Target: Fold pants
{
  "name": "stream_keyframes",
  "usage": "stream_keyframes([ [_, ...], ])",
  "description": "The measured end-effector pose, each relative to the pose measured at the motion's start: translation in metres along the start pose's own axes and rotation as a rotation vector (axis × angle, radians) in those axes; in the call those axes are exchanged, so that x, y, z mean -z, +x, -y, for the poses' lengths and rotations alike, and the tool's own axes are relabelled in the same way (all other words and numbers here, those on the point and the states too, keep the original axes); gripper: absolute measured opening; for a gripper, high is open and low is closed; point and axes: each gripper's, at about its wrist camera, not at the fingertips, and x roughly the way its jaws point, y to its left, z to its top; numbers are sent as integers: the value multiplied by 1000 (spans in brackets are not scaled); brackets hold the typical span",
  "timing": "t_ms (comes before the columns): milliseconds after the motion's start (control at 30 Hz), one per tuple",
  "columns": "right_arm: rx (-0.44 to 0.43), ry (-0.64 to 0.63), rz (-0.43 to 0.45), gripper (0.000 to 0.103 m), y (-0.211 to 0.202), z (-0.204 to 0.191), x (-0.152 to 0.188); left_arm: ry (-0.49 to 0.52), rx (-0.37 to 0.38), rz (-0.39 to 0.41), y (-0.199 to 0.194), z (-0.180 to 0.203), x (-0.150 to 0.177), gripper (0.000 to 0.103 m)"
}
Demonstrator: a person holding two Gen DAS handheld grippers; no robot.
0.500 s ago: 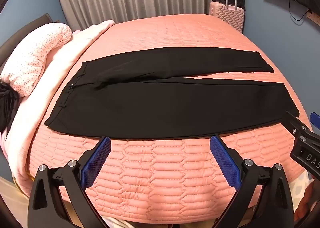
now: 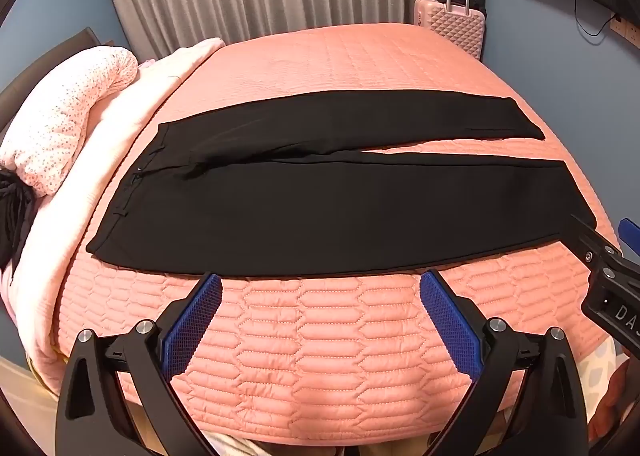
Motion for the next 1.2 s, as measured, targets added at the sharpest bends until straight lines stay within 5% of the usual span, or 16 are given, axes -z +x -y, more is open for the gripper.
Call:
stream_keyframes([
  [300, -17, 4, 4, 98, -3, 1, -1, -16, -27, -30, 4, -3, -5, 98],
  [600, -24, 4, 9, 98, -5, 2, -4, 1, -63, 21, -7, -4, -10, 98],
  [1200, -41, 6, 51, 98, -22, 2, -9, -7, 5, 70, -31, -2, -20, 95],
])
